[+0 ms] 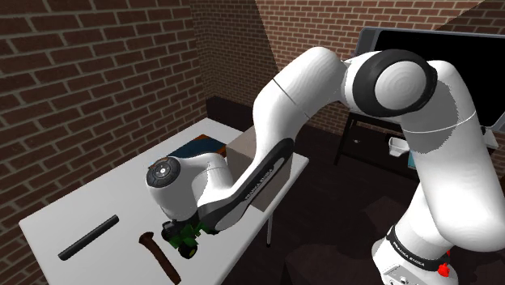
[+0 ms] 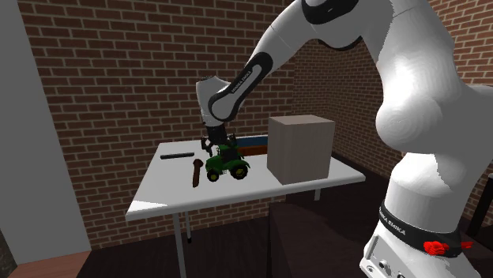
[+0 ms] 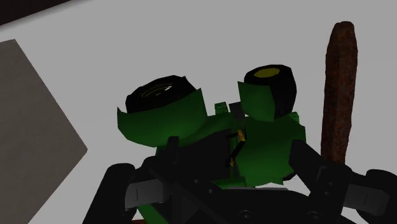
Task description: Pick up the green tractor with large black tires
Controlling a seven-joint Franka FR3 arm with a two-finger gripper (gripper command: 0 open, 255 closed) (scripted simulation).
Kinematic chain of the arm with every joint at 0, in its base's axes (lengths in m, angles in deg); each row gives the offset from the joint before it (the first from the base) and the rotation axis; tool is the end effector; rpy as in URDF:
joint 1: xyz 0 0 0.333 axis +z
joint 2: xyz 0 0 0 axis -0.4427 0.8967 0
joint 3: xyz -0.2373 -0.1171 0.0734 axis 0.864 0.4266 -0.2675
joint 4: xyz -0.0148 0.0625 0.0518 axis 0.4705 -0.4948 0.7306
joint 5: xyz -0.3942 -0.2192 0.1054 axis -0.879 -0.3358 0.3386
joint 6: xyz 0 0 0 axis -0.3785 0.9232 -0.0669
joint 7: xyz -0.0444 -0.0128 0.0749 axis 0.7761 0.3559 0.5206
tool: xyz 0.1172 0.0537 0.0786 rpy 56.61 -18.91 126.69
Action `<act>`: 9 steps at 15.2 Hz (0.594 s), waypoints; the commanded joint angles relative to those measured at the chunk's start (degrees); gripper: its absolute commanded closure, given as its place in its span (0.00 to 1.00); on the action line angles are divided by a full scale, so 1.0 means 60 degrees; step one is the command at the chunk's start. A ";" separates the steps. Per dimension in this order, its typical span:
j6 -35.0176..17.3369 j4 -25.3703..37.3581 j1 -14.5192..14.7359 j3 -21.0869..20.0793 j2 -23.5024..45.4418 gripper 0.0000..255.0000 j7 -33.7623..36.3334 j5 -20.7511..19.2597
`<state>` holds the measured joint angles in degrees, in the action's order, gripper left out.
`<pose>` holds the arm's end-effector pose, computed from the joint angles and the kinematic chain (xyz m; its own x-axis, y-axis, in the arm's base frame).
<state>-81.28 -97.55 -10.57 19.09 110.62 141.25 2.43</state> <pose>0.4902 0.4701 0.1010 0.9686 -0.0887 0.2325 -0.1149 -0.9881 0.1019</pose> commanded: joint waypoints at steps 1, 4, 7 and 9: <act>-0.0128 0.0035 0.0087 0.0105 0.0191 0.00 0.0134 -0.0151; -0.0157 0.0045 0.0112 0.0131 0.0239 1.00 0.0170 -0.0187; -0.0162 0.0040 0.0110 0.0132 0.0238 1.00 0.0171 -0.0189; -0.0162 0.0041 0.0110 0.0133 0.0239 1.00 0.0170 -0.0189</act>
<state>-82.21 -97.31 -9.91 19.87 112.01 142.28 1.32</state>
